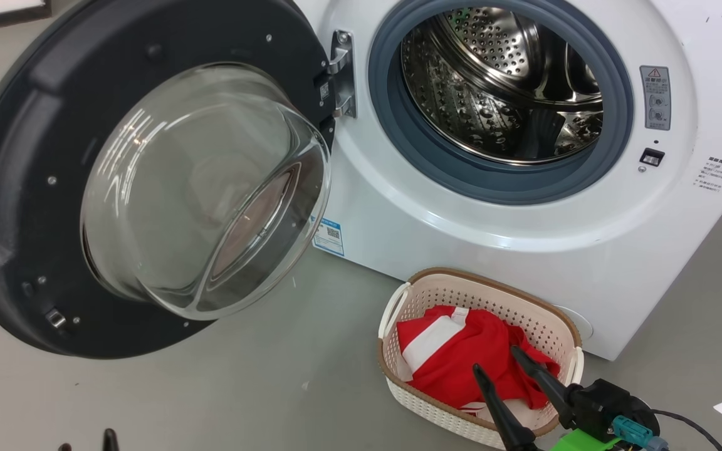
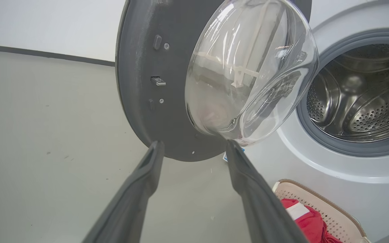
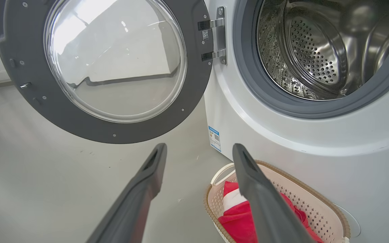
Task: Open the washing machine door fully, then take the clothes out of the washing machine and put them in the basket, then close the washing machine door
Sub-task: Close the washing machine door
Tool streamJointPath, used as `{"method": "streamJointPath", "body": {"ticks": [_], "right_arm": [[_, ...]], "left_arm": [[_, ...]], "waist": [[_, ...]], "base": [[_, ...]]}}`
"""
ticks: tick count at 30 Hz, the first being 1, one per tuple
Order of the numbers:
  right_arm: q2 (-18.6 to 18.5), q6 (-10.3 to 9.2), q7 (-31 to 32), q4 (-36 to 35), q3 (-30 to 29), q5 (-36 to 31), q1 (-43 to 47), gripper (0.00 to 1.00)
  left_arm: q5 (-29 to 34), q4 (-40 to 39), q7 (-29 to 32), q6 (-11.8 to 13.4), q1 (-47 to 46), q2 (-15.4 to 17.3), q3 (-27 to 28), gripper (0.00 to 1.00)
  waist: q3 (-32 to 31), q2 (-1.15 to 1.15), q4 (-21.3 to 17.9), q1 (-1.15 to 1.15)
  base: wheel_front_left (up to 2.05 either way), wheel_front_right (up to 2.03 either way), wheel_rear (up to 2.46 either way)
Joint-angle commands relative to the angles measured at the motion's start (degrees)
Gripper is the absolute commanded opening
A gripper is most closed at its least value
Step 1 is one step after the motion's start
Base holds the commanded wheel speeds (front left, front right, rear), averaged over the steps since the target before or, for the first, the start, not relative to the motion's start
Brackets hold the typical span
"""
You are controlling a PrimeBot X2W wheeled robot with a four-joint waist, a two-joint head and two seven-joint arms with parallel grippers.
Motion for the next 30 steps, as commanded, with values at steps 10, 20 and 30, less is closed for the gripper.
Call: {"method": "streamJointPath", "body": {"ticks": [10,20,30], "right_arm": [[-0.36,0.35,-0.37,-1.35,-0.01,0.24,-0.72,1.00],[0.49,0.35,-0.37,-1.67,-0.80,-0.18,0.11,1.00],[1.70,0.35,-0.37,-2.94,-2.55,-0.88,2.53,1.00]], "left_arm": [[0.26,-5.76,-0.30,-5.37,-9.45,1.39,8.43,0.00],[-0.78,-4.75,-0.31,-8.00,-27.78,13.72,16.06,0.00],[-17.32,15.87,2.04,-8.29,-45.84,30.62,9.87,0.00]], "waist": [[0.44,0.00,-0.44,0.00],[0.94,0.00,-0.90,0.00],[0.46,0.00,-1.59,0.00]], "base": [[0.00,0.00,0.00],[0.00,0.00,0.00],[0.00,0.00,0.00]]}}
